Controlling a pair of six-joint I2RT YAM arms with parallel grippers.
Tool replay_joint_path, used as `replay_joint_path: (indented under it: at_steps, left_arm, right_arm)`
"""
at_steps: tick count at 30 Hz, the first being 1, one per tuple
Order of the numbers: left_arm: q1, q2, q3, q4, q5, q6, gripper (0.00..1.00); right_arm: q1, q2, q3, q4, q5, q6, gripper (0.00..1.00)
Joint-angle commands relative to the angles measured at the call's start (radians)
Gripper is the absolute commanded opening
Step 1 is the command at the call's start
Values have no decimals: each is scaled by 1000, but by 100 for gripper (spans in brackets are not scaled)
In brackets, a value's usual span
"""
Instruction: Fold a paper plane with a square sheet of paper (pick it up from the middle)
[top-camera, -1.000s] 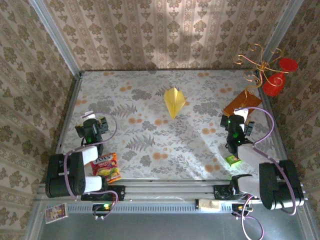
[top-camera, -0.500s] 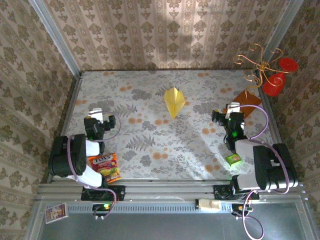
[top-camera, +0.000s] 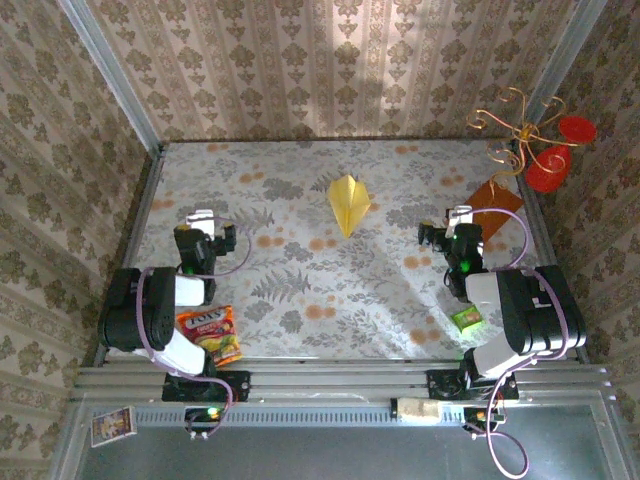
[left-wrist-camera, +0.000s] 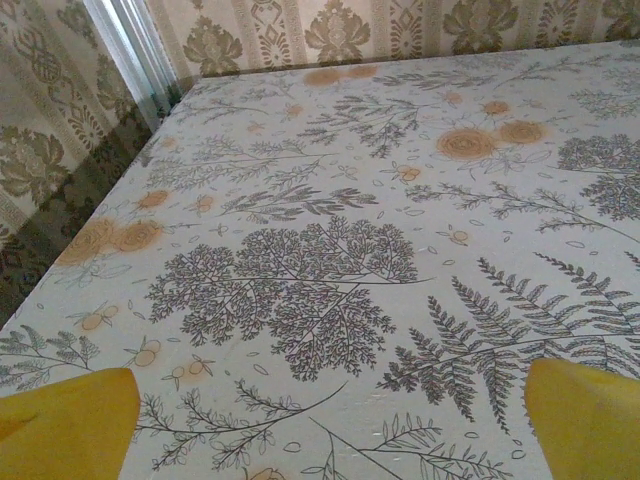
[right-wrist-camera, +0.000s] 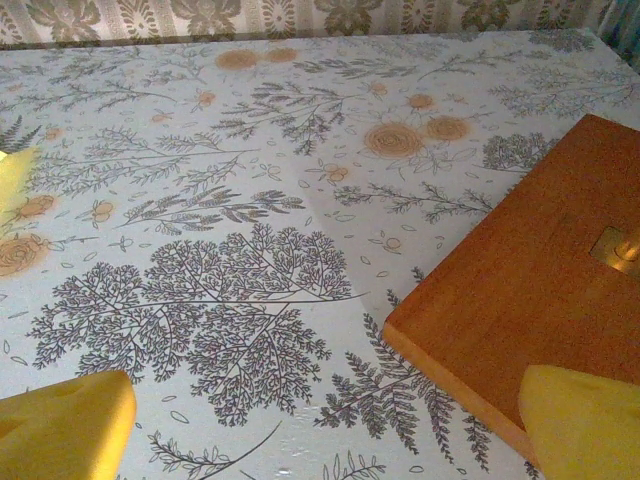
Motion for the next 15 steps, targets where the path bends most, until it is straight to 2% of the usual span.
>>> replay_joint_path:
  at_steps: [1,3,5,15]
  left_arm:
    - [-7,0,6,-7,-12,28,100]
    - [-4,2,12,-17,-2,28,100]
    - [26,0,27,-52,66,11,100]
    - [31,1,29,-54,82,13,100]
  right_arm:
    - [-6,2,16,21,-6,-7,100]
    - [-6,1,16,22,-6,-6,100]
    - [-5,1,16,20,-6,-6,100]
    - [-6,-2,6,38,-7,-7,100]
